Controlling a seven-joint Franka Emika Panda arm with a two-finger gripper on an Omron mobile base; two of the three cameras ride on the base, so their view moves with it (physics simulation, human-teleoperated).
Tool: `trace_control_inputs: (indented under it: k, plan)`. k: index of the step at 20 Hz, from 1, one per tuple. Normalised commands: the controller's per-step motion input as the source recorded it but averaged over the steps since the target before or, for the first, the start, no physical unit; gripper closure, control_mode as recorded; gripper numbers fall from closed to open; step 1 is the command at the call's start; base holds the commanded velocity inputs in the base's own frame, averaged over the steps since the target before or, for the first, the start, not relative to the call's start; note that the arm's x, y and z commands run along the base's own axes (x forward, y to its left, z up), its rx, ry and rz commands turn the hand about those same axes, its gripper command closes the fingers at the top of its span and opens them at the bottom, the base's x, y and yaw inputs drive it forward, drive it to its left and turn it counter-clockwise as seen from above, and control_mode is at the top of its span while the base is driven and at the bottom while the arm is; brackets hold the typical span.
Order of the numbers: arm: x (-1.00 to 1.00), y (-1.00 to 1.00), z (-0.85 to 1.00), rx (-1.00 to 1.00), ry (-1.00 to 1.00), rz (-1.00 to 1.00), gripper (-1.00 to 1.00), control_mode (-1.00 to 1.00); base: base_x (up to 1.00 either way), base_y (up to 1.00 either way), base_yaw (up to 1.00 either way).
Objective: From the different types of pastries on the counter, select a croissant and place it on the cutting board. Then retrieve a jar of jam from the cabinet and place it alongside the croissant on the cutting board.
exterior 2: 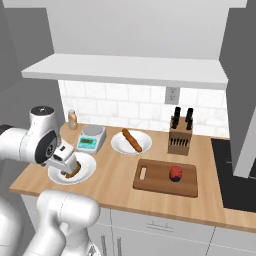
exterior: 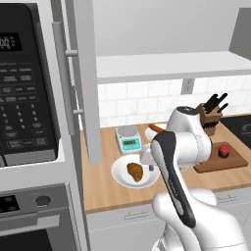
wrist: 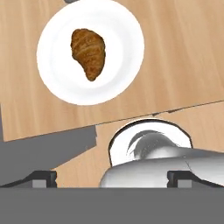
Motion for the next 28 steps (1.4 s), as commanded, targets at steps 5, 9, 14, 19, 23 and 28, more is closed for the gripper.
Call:
trace_control_inputs:
  k: [5, 9, 14, 19, 23, 28]
  plan:
    - [0.98, 0.02, -0.06, 0.0, 0.06, 0.05, -1.0, -1.0, 0.0, 0.0, 0.0]
    - [0.16, 0.24, -0.18, 0.06, 0.01, 0.04, -1.0, -1.0, 0.0, 0.0, 0.0]
    - [0.2, 0.05, -0.8, 0.03, 0.11, 0.01, -1.0, -1.0, 0.0, 0.0, 0.0]
    - [0.17, 0.02, -0.07, 0.06, -0.06, 0.01, -1.0, -1.0, 0.0, 0.0, 0.0]
    - [0.38, 0.0, -0.1, 0.0, -0.14, 0.01, -1.0, -1.0, 0.0, 0.0, 0.0]
    - [0.02, 0.04, -0.43, 0.08, 0.0, 0.0, -1.0, -1.0, 0.0, 0.0, 0.0]
